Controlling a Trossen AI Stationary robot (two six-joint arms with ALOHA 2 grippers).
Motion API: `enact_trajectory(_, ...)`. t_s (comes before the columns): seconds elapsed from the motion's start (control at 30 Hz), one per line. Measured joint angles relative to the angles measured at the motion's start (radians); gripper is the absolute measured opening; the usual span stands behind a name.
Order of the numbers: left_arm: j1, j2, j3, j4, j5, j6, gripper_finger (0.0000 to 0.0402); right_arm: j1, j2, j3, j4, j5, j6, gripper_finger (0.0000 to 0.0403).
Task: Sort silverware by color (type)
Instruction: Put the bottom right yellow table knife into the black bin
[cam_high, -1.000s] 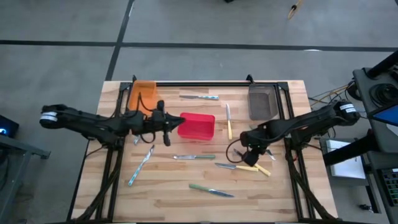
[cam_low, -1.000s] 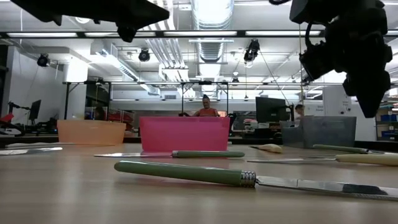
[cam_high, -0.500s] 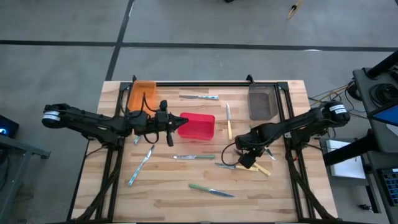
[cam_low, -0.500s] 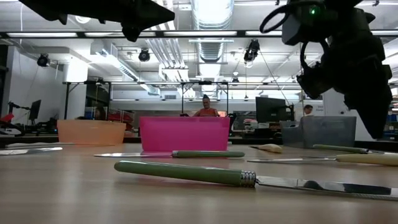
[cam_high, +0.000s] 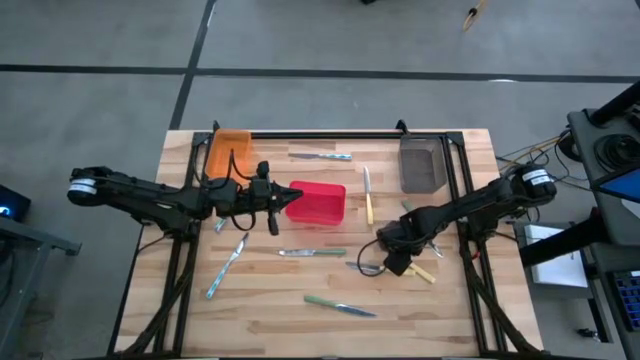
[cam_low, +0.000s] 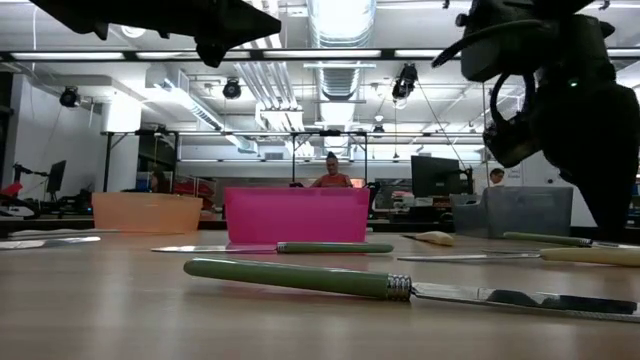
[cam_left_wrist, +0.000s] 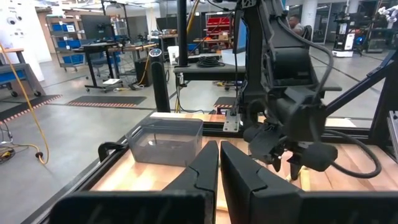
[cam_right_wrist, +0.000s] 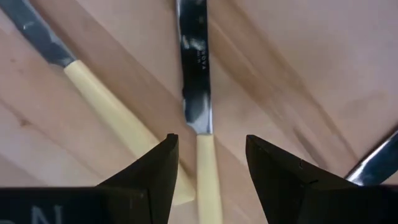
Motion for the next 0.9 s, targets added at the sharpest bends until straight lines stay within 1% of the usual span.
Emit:
enact_trajectory(0.07, 0.000, 0.000, 0.000, 0.000, 0.000, 0.000, 0.0000, 0.021, 0.000, 0.000, 0.000, 0.040, 0.018, 0.0177)
enact_trajectory(0.33, 0.000, 0.000, -0.001, 0.000, 0.000, 0.007, 0.0000, 0.085, 0.019, 0.000, -0.001, 0.121, 0.072, 0.0177)
enact_trajectory(0.5, 0.000, 0.000, -0.002, 0.000, 0.000, 0.008, 0.0000, 0.115, 0.070, 0.001, 0.002, 0.138, 0.080, 0.0177)
enact_trajectory(0.73, 0.000, 0.000, -0.002, 0.000, 0.000, 0.008, 0.0000, 0.123, 0.124, 0.012, -0.003, 0.180, 0.094, 0.0177)
enact_trajectory(0.9, 0.000, 0.000, -0.002, 0.000, 0.000, 0.008, 0.0000, 0.121, 0.118, 0.025, -0.002, 0.257, 0.145, 0.0173)
